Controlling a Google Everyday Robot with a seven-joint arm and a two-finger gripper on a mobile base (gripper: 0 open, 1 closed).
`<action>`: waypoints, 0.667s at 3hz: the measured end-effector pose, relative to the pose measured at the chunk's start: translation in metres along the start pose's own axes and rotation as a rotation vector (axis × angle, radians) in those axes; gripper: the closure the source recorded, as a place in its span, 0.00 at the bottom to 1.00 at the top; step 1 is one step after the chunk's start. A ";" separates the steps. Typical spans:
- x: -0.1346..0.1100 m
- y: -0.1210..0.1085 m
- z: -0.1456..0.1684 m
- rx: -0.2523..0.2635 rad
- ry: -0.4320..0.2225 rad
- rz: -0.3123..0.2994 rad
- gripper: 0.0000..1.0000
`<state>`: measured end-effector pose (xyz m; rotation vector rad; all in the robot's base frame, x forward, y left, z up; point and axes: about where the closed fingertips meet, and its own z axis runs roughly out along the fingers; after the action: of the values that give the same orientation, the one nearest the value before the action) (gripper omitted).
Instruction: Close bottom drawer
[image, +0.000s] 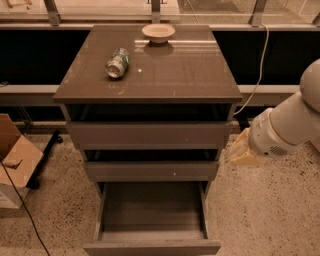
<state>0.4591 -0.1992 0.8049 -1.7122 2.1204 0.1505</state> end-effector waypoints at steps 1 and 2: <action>0.015 0.006 0.042 -0.043 -0.021 0.032 1.00; 0.034 0.015 0.086 -0.080 -0.047 0.069 1.00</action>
Offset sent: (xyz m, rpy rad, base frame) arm -0.0001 -0.0028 -0.1451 0.1214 0.1259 -0.0481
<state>0.4605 -0.1980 0.7117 -1.6634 2.1665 0.2965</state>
